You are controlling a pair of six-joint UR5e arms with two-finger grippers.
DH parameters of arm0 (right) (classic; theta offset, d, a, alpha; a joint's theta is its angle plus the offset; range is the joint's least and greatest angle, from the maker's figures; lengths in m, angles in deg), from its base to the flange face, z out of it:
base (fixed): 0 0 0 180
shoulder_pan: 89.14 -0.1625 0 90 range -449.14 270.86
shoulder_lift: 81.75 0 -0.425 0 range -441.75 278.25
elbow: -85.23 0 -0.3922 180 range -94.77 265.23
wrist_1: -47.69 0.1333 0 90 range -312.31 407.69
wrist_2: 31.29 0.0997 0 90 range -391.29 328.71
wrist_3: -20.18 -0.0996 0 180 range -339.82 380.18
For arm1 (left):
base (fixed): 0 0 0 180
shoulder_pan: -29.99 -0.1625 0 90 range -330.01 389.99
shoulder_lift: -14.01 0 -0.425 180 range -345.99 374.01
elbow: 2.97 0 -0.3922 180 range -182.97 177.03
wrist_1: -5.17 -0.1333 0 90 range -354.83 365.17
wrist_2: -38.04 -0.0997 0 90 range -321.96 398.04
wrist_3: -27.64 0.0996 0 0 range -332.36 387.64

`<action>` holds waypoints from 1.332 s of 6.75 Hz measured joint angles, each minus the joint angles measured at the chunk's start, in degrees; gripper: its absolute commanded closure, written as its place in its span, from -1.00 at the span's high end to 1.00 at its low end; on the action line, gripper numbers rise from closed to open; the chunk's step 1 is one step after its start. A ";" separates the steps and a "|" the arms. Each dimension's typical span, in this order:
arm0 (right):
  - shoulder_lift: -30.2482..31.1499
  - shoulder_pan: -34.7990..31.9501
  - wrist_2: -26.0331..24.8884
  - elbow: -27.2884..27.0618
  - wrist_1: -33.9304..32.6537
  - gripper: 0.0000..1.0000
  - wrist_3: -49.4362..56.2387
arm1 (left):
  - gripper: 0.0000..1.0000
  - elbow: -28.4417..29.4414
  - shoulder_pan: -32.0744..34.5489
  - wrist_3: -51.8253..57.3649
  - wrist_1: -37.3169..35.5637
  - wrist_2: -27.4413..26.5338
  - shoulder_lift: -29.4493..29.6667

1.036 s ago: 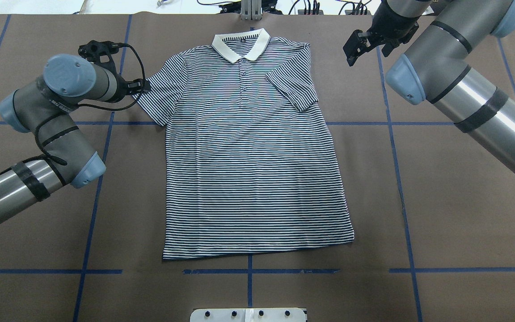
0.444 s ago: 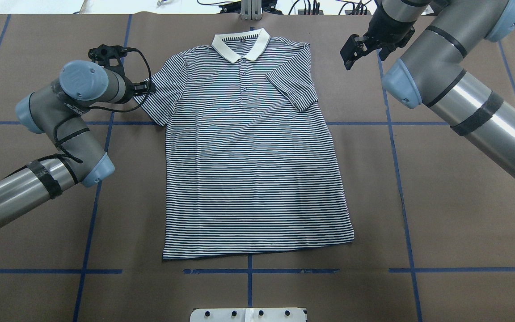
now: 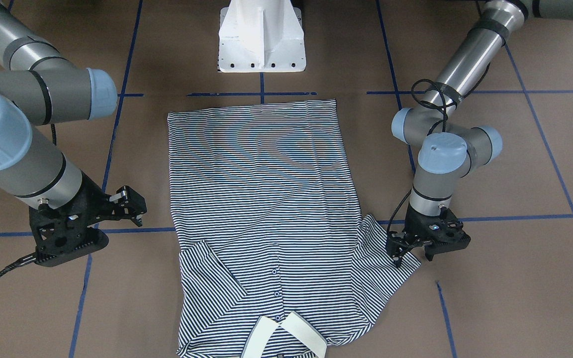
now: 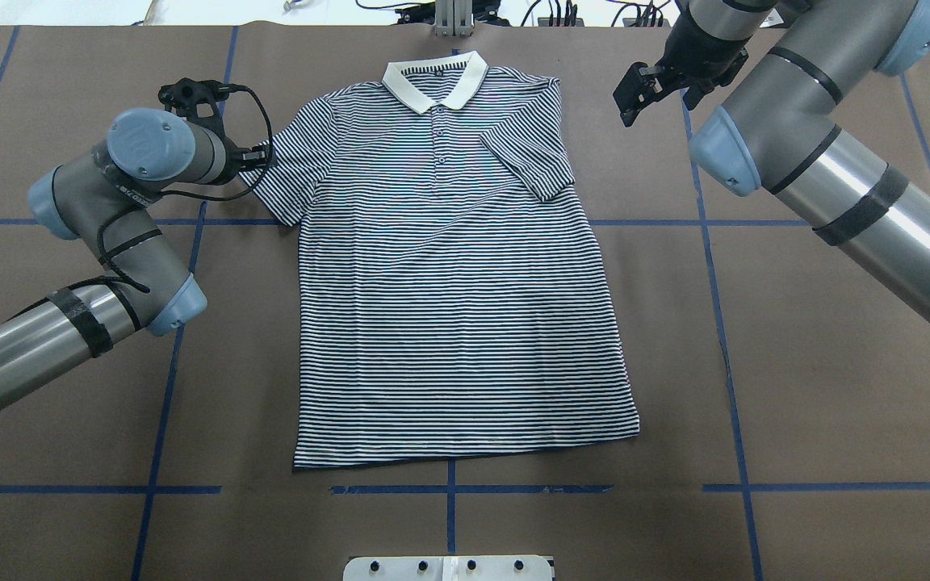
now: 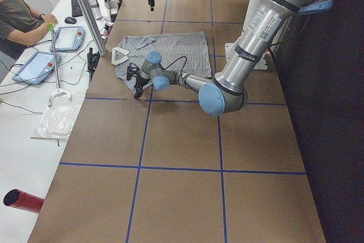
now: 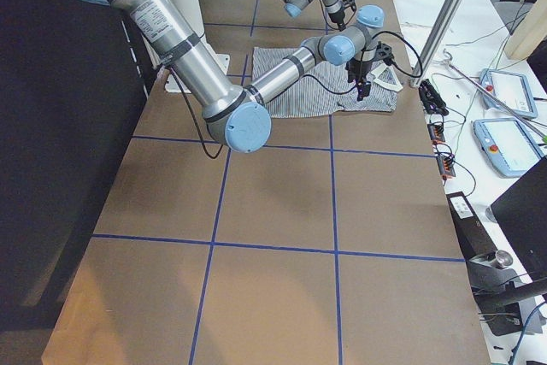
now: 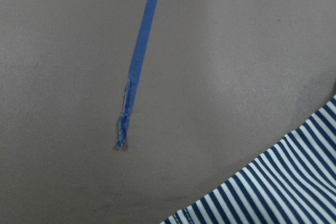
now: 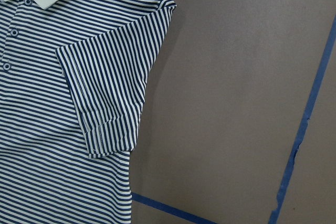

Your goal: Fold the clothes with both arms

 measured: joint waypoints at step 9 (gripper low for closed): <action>0.64 0.30 -0.04 0.32 0.02 1.00 0.11 | -1.00 2.58 -1.31 -13.52 -12.07 1.35 15.27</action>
